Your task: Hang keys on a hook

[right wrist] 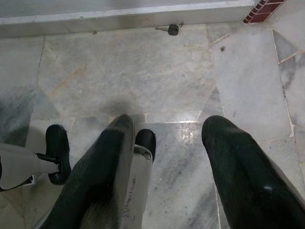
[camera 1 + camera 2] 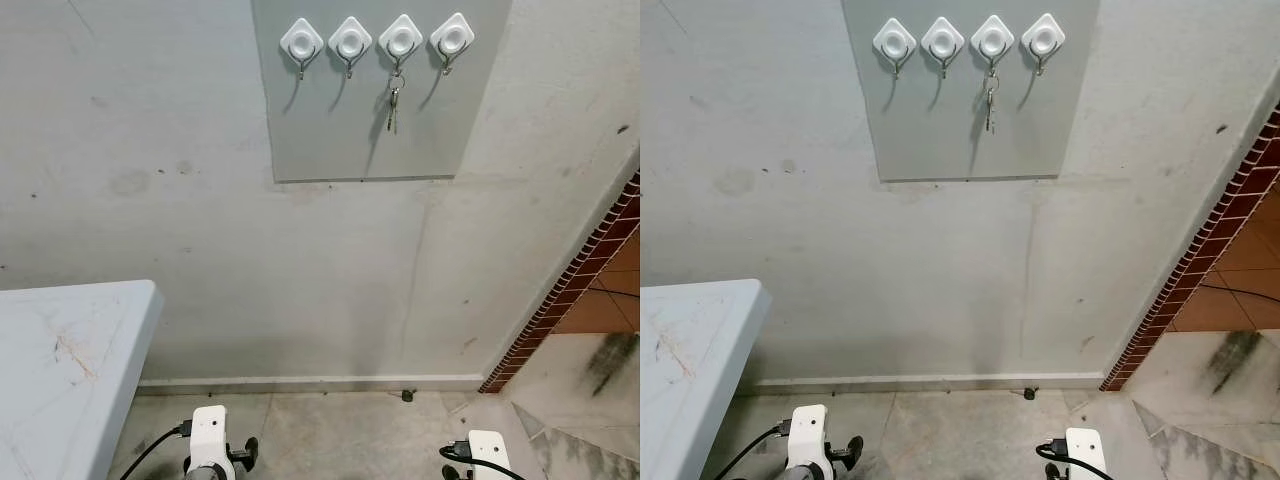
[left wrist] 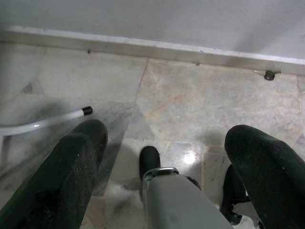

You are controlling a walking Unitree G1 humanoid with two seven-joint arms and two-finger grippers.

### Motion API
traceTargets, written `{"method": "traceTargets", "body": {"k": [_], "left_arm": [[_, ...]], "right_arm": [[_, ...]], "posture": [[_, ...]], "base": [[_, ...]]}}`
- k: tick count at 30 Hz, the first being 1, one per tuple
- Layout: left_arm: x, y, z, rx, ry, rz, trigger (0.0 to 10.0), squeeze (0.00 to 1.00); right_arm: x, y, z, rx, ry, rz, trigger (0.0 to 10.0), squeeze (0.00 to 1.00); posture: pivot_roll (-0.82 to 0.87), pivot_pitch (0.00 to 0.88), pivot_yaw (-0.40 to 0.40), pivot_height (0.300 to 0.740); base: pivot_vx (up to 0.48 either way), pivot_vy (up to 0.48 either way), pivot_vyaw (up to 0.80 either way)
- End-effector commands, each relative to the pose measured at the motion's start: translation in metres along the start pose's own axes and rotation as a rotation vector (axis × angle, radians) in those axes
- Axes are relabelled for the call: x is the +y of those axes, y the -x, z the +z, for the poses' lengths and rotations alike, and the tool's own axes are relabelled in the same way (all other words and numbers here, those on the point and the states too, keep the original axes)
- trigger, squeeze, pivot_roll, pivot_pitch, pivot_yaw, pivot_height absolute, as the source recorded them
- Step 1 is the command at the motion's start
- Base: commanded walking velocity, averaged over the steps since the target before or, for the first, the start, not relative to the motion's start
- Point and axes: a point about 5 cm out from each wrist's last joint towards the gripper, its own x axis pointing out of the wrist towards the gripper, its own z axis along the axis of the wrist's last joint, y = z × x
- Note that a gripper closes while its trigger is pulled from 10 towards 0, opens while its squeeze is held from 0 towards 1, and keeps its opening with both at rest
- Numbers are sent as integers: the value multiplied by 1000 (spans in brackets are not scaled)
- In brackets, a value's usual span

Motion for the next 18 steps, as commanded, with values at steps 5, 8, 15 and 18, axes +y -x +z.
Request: {"method": "traceTargets", "body": {"k": [5, 8, 15, 18], "left_arm": [[3, -1, 6, -7, -12, -16, 10000, 0], [2, -1, 6, -8, -8, -18, 10000, 0], [2, 0, 3, -8, 34, -8, 10000, 0], [1, 0, 0, 0, 33, -7, 10000, 0]], "right_arm": [[2, -1, 1, 1, -10, 2, 10000, 0], [1, 0, 0, 6, -11, 0, 10000, 0], [1, 0, -1, 9, -20, -3, 10000, 0], [1, 0, -2, 9, -22, -5, 10000, 0]], "posture": [[-36, 0, 41, 740], [-32, 0, 40, 740], [-32, 0, 38, 740], [-30, 0, 37, 740]], "base": [[0, 0, 0], [0, 0, 0], [0, 0, 0], [0, 0, 0]]}}
